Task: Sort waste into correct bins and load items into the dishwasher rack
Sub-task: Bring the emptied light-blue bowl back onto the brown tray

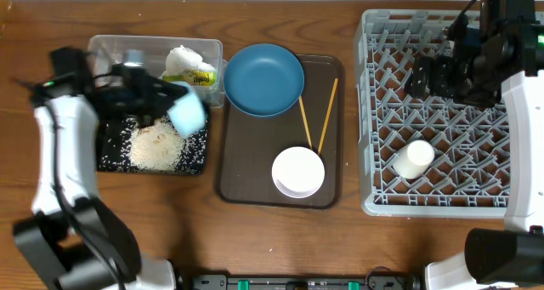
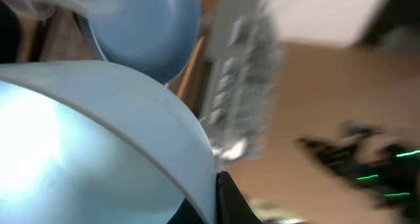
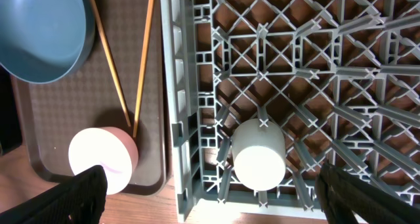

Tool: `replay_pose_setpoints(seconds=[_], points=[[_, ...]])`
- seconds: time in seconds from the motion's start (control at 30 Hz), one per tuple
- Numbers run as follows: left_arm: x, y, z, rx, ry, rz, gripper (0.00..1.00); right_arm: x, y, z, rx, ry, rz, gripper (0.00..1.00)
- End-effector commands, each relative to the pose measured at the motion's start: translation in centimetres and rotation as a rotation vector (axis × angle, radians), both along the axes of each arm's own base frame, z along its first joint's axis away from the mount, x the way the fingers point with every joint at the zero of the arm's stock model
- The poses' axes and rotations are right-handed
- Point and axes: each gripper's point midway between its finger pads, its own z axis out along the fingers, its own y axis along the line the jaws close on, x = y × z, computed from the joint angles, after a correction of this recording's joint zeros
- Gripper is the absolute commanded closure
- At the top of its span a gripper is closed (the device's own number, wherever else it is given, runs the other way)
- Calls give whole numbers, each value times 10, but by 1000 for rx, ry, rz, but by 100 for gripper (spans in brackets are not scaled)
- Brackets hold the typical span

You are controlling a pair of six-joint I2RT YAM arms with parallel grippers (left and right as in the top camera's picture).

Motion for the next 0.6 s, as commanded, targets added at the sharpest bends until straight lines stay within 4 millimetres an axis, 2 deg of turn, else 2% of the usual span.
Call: replay_pose_setpoints(seconds=[0.0, 0.17, 0.27, 0.43, 0.57], points=[[-12, -20, -26, 362, 17, -71, 94, 0, 5, 9, 0, -31, 28, 1], [-26, -56, -67, 729, 84, -159, 94, 1, 5, 9, 0, -33, 28, 1], [-28, -77, -86, 869, 75, -200, 94, 0, 5, 9, 0, -33, 28, 1], [-27, -119, -113, 952, 44, -263, 94, 0, 5, 9, 0, -32, 28, 1], [-32, -138, -134, 961, 70, -302, 94, -1, 5, 8, 0, -28, 28, 1]])
